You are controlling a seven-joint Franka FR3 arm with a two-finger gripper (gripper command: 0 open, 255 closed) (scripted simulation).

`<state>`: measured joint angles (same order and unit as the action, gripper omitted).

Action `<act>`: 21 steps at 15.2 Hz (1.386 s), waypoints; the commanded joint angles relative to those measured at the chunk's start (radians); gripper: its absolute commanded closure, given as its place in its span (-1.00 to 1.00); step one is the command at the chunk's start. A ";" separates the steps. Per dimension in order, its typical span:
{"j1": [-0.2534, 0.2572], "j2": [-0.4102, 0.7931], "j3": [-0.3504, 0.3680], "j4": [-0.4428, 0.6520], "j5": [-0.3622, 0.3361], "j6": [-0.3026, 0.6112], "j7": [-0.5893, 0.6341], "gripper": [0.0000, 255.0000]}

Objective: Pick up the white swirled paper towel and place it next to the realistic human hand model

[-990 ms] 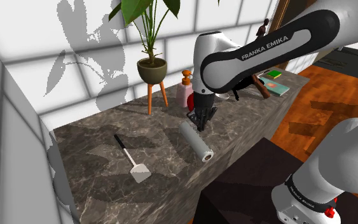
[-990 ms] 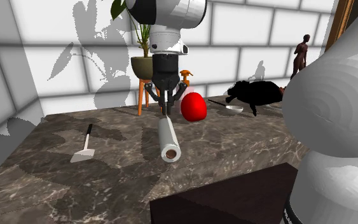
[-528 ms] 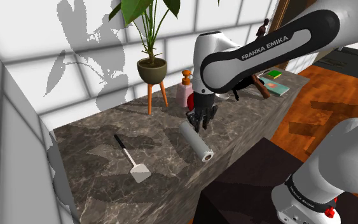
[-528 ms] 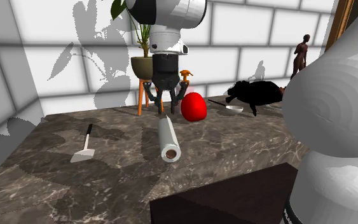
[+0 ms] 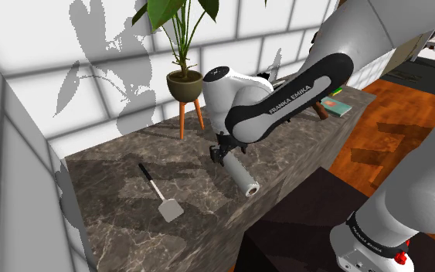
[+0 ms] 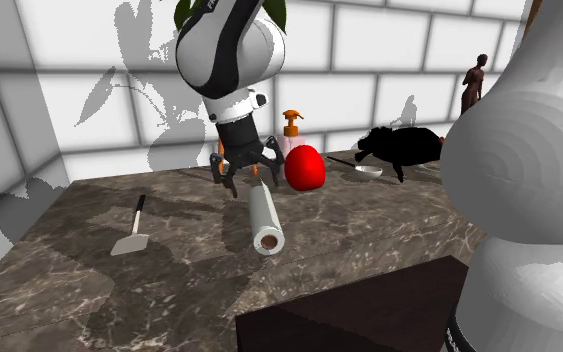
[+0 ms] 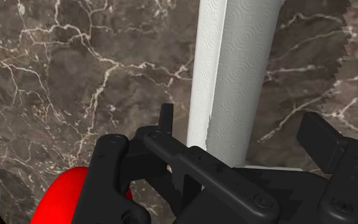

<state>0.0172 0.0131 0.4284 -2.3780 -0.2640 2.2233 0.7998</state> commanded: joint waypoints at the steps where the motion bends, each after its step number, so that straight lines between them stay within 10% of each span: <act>1: 0.000 0.025 -0.001 -0.003 -0.034 0.021 0.030 -1.00; 13: -0.005 0.067 -0.012 -0.026 -0.075 0.078 0.058 -1.00; 14: -0.005 0.067 -0.012 -0.026 -0.075 0.078 0.058 1.00; 21: -0.005 0.067 -0.012 -0.026 -0.075 0.078 0.058 1.00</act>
<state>0.0122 0.0801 0.4168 -2.4037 -0.3391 2.3013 0.8573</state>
